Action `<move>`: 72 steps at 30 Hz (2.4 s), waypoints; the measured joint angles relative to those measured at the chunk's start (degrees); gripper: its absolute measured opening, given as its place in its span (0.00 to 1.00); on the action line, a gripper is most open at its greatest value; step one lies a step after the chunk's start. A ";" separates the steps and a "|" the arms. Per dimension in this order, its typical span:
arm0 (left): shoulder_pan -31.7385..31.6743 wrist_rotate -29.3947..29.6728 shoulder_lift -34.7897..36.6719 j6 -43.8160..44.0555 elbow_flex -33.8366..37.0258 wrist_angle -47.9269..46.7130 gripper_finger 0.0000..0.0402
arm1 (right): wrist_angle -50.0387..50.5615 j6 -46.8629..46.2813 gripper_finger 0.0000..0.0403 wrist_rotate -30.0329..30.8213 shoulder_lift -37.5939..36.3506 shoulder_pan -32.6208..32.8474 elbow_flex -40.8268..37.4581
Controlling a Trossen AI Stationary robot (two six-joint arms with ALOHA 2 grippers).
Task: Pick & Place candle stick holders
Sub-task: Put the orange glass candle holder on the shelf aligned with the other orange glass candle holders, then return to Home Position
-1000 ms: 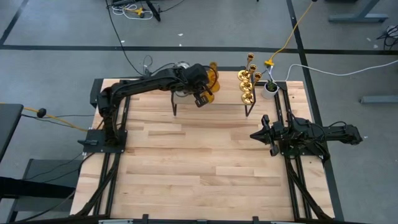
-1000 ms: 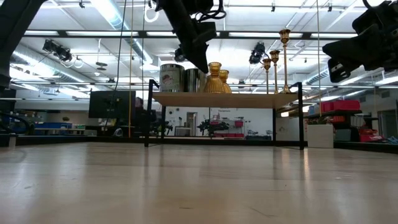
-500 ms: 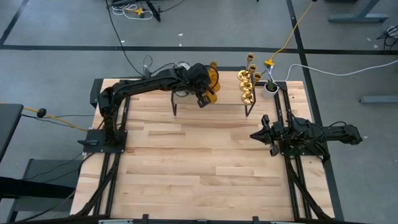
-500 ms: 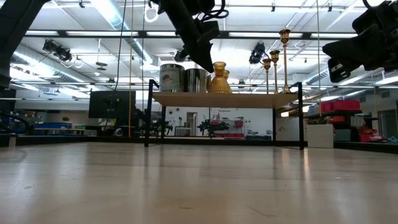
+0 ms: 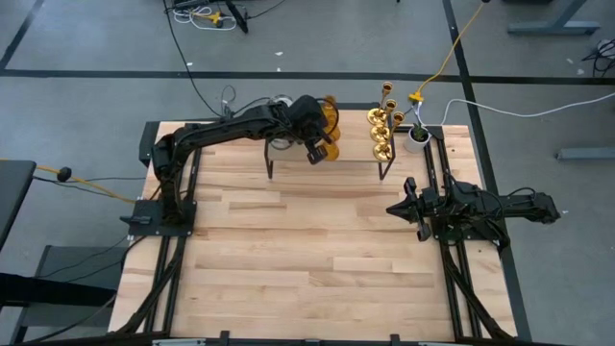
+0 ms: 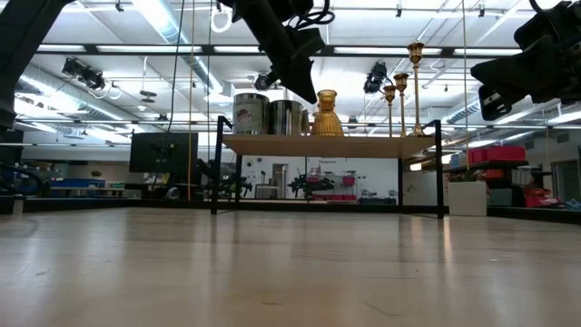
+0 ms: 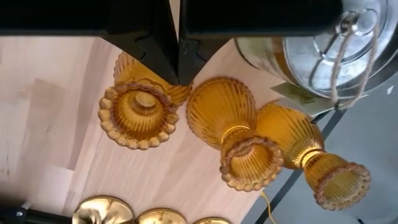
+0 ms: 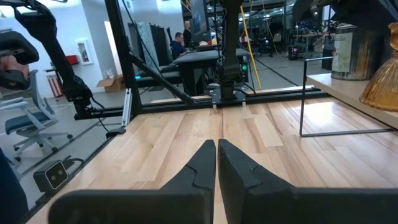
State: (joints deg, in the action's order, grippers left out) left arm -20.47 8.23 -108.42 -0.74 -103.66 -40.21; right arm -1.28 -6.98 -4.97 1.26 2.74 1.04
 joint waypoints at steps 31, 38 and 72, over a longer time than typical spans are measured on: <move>0.66 -2.57 1.62 1.80 0.04 -7.39 0.01 | 0.02 0.00 0.05 0.00 0.00 -0.02 0.00; 1.84 -11.21 1.79 0.95 0.04 -4.05 0.02 | 0.02 0.02 0.05 0.00 0.00 -0.01 0.00; 1.29 -7.96 1.64 -2.48 0.04 3.39 0.01 | 0.02 0.01 0.05 0.00 0.00 -0.01 0.00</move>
State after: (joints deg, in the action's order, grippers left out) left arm -19.18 0.27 -106.78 -3.22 -103.61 -36.82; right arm -1.26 -6.97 -4.97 1.26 2.73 1.04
